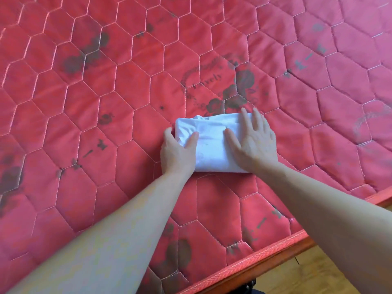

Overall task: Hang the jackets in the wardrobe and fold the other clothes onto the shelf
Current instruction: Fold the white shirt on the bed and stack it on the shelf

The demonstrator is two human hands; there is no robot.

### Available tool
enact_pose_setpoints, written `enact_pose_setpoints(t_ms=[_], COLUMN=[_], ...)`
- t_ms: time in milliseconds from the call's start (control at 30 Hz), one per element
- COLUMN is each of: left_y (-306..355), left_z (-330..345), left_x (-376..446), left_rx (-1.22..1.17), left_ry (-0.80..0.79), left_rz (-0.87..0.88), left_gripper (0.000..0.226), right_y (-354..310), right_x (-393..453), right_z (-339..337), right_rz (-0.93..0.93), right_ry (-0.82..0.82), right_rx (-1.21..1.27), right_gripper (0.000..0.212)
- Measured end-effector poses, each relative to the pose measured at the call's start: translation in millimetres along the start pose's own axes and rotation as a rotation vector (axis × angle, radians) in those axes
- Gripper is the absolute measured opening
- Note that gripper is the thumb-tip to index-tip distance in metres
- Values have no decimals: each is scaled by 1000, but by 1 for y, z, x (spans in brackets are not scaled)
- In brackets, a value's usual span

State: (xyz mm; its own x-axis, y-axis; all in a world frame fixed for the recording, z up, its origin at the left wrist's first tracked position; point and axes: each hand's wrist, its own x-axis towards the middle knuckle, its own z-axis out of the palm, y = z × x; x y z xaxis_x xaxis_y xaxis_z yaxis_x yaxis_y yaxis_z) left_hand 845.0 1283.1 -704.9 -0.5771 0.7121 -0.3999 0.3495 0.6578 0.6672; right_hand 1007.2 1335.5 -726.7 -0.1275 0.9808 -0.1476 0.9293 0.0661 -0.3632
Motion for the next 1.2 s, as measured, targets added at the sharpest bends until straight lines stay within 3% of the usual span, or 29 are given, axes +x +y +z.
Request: enact_pose_setpoints(t_ms=[133, 233, 400, 567, 667, 800, 900, 967, 1067, 1200], left_y=[2, -1, -17, -35, -39, -17, 12, 32, 70, 140], left_z=[-6, -9, -21, -45, -64, -104, -153, -194, -267, -386], left_x=[5, 6, 7, -1, -7, -7, -10, -15, -30, -52], left_rx=[-69, -215, -325, -382, -460, -509, -529, -554, -566, -536], left_ry=[-87, -244, -443, -574, -617, -674, -679, -647, -554, -452], left_rz=[-163, -268, -285, -348, -379, -322, -225, -172, -86, 58], left_gripper=[62, 55, 49, 29, 31, 62, 57, 50, 41, 31], right_y=[1, 2, 4, -6, -21, -49, -84, -119, -181, -278], right_x=[3, -2, -23, -41, -49, -56, -59, -57, -53, -51], right_z=[-11, -13, -9, -5, -11, -33, -59, -91, -159, -283], right_rz=[44, 93, 1, -86, 7, 253, 374, 357, 262, 33], right_ry=[32, 29, 17, -43, -142, -457, -601, -645, -583, -349], right_rx=[-58, 21, 0, 70, 288, 748, 1003, 1076, 1069, 866], right_gripper=[63, 50, 37, 54, 56, 56, 75, 74, 58, 37])
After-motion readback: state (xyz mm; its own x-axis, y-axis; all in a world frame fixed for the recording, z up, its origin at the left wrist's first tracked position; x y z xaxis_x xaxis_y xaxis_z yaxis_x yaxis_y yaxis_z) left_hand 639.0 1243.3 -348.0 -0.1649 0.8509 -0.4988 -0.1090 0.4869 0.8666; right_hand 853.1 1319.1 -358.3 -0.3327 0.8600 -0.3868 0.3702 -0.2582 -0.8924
